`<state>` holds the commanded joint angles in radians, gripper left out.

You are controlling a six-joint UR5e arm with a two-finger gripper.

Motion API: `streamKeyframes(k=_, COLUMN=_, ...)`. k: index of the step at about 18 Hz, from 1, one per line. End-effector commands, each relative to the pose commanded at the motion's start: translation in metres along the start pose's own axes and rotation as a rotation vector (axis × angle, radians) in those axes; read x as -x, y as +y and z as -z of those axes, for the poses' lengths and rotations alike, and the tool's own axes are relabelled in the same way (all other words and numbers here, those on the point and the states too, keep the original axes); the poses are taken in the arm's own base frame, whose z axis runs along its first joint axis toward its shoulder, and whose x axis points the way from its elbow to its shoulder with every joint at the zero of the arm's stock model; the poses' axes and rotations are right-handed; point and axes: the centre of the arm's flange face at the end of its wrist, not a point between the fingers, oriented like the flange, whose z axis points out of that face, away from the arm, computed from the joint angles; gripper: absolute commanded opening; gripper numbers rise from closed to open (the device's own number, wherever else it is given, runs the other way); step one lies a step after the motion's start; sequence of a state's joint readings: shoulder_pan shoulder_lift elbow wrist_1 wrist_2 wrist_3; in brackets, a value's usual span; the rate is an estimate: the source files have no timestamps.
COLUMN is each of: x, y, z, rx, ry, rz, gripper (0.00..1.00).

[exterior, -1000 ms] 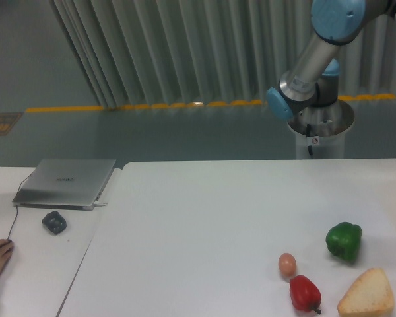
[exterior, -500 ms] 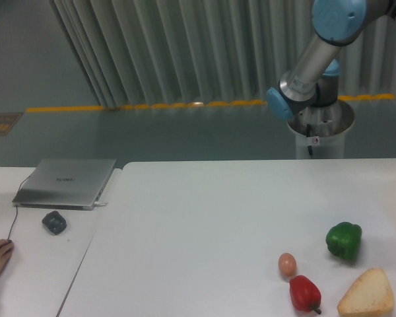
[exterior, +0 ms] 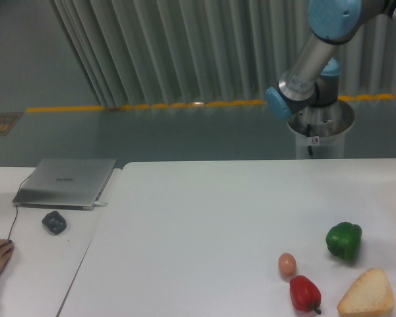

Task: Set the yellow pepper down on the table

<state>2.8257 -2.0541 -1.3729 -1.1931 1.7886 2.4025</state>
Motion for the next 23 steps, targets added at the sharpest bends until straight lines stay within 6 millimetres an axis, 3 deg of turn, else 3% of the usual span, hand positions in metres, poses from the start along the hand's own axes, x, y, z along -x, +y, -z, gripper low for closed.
streamKeyframes(k=3, x=0.005, y=-0.021, z=0.020, rx=-0.057, ry=0.011, rz=0.037, gripper=0.47)
streamKeyframes(k=10, x=-0.005, y=-0.052, z=0.054, rx=-0.296, ry=-0.035, rz=0.166, gripper=0.47)
streamKeyframes(k=15, x=0.000, y=-0.079, z=0.063, rx=-0.457, ry=-0.065, rz=0.338, gripper=0.47)
streamKeyframes(k=17, x=0.002, y=-0.084, z=0.064, rx=-0.467, ry=-0.052, rz=0.377, gripper=0.47)
streamKeyframes(k=20, x=0.016, y=-0.110, z=0.074, rx=-0.485, ry=-0.033, rz=0.483, gripper=0.47)
streamKeyframes(k=23, x=0.023, y=-0.128, z=0.070, rx=-0.491, ry=-0.014, rz=0.496, gripper=0.47)
